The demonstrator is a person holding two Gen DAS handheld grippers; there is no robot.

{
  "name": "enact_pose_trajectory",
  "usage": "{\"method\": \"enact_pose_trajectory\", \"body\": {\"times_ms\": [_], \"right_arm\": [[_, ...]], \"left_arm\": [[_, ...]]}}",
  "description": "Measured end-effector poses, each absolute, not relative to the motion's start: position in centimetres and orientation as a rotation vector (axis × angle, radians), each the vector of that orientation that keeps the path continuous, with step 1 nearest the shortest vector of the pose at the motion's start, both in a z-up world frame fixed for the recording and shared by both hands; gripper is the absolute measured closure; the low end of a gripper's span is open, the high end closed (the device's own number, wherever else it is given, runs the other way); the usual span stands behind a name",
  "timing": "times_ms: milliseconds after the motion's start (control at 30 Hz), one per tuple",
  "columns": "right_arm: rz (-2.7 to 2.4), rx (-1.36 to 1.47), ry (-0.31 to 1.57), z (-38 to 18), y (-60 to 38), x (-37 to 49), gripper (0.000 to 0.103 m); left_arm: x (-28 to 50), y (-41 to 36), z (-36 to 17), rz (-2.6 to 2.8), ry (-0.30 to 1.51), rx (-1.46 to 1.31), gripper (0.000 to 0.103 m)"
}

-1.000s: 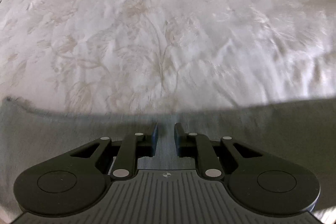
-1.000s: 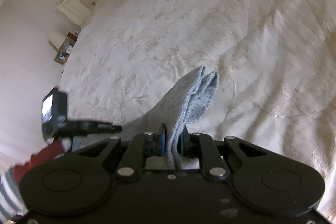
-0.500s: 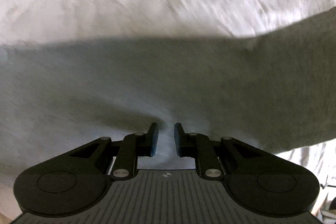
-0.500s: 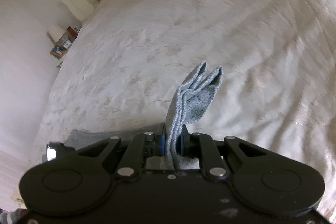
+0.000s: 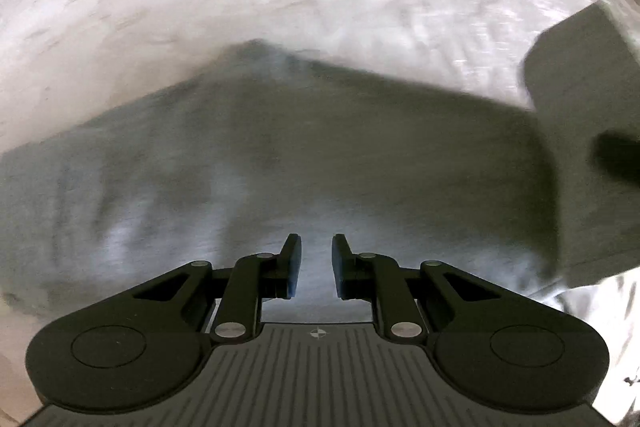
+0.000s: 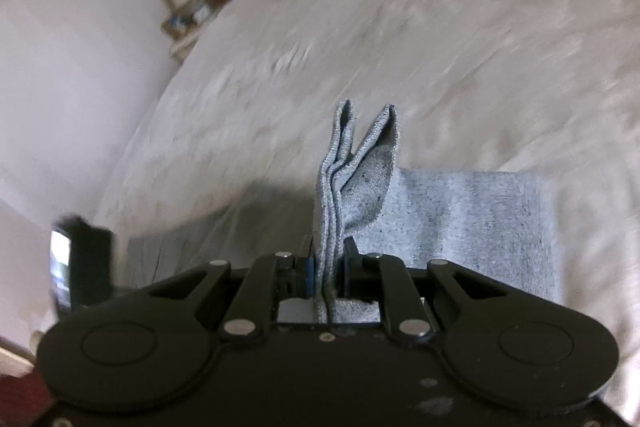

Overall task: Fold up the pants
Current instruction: 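Grasp the end of the folded grey pants with the right gripper and lift, then fold the held end over the pants with the right gripper and release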

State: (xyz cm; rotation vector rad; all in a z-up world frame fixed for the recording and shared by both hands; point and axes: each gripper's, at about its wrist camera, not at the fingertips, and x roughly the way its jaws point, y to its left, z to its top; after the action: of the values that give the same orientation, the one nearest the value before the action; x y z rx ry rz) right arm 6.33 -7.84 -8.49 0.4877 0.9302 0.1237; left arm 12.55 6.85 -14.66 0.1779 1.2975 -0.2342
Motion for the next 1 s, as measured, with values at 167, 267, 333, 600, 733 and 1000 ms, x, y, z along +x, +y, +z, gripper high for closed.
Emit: {"method": "enact_pose_trajectory", "body": {"times_ms": [167,267,333,600,733,1000], "right_arm": [[0.11,0.368,1.009,-12.4,-1.4,7.9,0.089],[0.075,0.29,1.062,-14.5,0.9,8.2,0.08],[0.095,0.295,1.088,-15.3,1.7,8.1,0.066],[0.112,0.337,1.004,-12.5,0.2,5.9,0.06],[-0.048,0.318,1.014,-12.2,-3.3,5.2,0.06],[-0.322,0.147,1.066,-13.5,-10.2,5.4,0.06]], "left_arm": [[12.5,11.7,-13.8,-0.221,1.299,0.165,0.086],[12.3,12.9,-13.4,-0.228,1.295,0.161,0.086],[12.2,13.5,-12.9,-0.237,1.29,0.153,0.086],[13.2,11.3,-12.5,-0.316,1.252,0.13,0.086],[13.3,8.0,-12.9,-0.367,1.256,0.138,0.086],[12.4,2.5,-16.5,-0.392,1.33,0.182,0.086]]}}
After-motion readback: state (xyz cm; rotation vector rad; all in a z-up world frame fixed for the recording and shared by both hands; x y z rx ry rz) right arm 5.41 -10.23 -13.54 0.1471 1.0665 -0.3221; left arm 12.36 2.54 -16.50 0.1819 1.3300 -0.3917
